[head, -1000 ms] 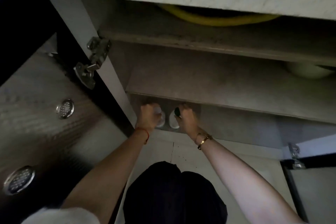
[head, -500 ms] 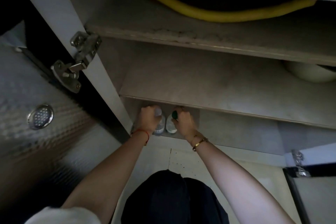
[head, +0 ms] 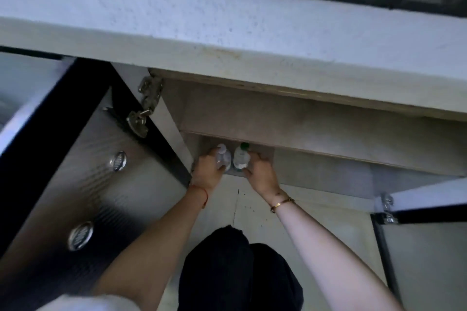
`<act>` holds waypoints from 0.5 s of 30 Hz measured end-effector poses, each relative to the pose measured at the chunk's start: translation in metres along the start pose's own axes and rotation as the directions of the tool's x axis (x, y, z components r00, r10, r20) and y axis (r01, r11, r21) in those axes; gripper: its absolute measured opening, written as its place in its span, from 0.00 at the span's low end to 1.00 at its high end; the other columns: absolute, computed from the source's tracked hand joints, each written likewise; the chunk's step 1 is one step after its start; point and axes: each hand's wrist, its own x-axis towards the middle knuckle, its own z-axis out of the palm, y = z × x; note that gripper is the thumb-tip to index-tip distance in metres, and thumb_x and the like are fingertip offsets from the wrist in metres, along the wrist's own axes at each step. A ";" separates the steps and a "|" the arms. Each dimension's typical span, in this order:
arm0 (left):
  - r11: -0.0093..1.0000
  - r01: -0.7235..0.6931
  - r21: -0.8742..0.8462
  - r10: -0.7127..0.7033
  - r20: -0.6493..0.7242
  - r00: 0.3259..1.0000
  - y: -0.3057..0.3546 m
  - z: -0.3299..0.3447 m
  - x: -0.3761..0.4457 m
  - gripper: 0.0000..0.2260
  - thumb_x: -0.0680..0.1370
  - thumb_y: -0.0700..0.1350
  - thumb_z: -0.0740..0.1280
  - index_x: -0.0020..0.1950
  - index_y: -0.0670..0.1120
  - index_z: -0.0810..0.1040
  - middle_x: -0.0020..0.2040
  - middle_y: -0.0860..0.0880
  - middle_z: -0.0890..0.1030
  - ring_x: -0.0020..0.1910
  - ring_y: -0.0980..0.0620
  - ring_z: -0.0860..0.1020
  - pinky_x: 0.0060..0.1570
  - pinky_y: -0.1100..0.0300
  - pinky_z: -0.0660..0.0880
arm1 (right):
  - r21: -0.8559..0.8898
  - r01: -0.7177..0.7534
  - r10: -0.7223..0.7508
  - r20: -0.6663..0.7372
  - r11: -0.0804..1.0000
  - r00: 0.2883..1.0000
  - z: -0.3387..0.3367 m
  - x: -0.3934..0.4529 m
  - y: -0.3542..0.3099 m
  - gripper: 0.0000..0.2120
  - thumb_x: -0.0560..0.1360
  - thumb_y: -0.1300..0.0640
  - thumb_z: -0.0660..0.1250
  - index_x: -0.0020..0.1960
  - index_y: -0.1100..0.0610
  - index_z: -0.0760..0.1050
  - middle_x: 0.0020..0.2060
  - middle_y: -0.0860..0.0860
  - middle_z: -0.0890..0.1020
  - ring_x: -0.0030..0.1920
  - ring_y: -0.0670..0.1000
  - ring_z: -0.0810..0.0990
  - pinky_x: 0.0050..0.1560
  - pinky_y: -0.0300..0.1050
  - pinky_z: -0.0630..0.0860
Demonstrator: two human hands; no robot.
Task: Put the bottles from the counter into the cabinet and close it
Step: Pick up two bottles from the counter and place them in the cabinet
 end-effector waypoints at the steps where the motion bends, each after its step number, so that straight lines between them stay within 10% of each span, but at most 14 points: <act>1: 1.000 -0.008 -0.010 0.008 -0.003 1.000 0.002 -0.007 -0.011 0.18 0.72 0.53 0.65 0.62 0.54 0.75 0.55 0.46 0.83 0.53 0.44 0.82 0.52 0.50 0.79 | 0.011 -0.005 0.005 -0.001 1.000 1.000 -0.012 -0.015 -0.007 0.23 0.77 0.60 0.67 0.70 0.58 0.69 0.65 0.59 0.75 0.64 0.61 0.74 0.58 0.47 0.73; 15: 0.963 -0.220 0.154 0.241 -0.137 0.961 0.191 -0.226 -0.255 0.22 0.71 0.39 0.70 0.66 0.46 0.75 0.62 0.47 0.79 0.61 0.46 0.76 0.59 0.54 0.75 | -0.061 0.079 -0.085 -0.116 0.995 0.990 -0.218 -0.230 -0.138 0.23 0.78 0.55 0.66 0.72 0.56 0.67 0.66 0.54 0.75 0.68 0.56 0.68 0.69 0.50 0.67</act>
